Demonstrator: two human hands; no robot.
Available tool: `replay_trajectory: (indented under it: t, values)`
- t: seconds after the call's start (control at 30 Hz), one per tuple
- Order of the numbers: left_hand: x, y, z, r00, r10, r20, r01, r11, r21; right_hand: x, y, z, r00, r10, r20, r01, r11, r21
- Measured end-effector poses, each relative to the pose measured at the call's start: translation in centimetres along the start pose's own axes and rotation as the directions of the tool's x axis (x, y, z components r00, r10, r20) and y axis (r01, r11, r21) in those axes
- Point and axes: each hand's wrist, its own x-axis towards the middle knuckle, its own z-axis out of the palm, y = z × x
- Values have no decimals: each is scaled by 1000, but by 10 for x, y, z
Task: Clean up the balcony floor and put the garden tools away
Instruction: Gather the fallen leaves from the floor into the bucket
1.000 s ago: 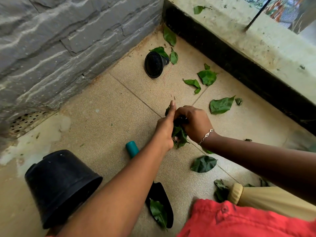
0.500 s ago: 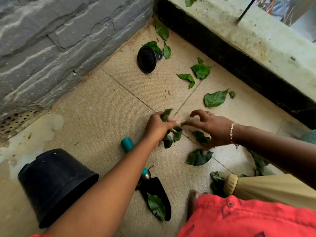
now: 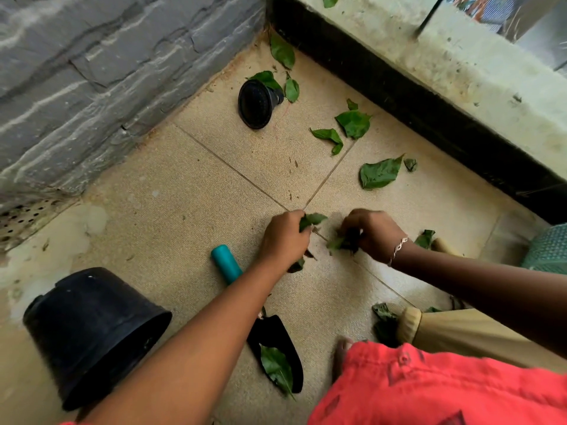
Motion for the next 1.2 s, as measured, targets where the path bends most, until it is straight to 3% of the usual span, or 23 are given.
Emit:
replay_trajectory:
  t: [0.07, 0.17, 0.33, 0.4, 0.47, 0.53, 0.57, 0.63, 0.7, 0.8, 0.93, 1.1, 1.2]
  values:
    - [1, 6, -3, 986, -153, 58, 164, 925, -343, 7, -12, -7, 986, 106, -131, -85, 985, 151]
    - [-1, 19, -6, 956, -239, 168, 289, 682, -672, 15, -34, -11, 958, 136, -253, -66, 962, 267]
    - [0, 27, -12, 897, -330, 294, 405, 349, -845, 23, -51, -9, 940, 38, -338, -9, 996, 87]
    - [3, 25, -10, 890, -335, 308, 433, 416, -800, 22, -49, -11, 959, -75, -275, 99, 992, 76]
    - [4, 20, -7, 891, -393, 225, 411, 492, -767, 23, -44, -15, 979, -192, -70, 204, 939, 277]
    - [5, 12, -10, 876, -468, 115, 375, 512, -773, 25, -38, -23, 984, -137, 111, 44, 800, 598]
    - [6, 8, -12, 863, -499, 78, 368, 516, -774, 27, -32, -26, 987, -84, 135, -23, 764, 645]
    - [8, 1, -17, 841, -539, 48, 377, 520, -766, 30, -22, -27, 995, -1, 102, -48, 878, 476]
    - [9, -1, -19, 839, -540, 57, 389, 524, -758, 32, -20, -21, 991, -33, 130, 14, 988, 151]
    - [8, 3, -19, 849, -523, 77, 393, 528, -753, 35, -25, -3, 983, -58, 174, 72, 995, -73]
    - [7, 5, -16, 864, -484, 139, 418, 536, -734, 40, -28, 3, 988, -82, 131, 96, 990, -105]
    - [8, 5, -11, 873, -412, 261, 459, 514, -724, 44, -23, -5, 995, -64, -70, 69, 995, 65]
    - [13, 11, -8, 895, -357, 268, 431, 534, -727, 43, -27, -7, 995, -37, -90, 47, 993, 104]
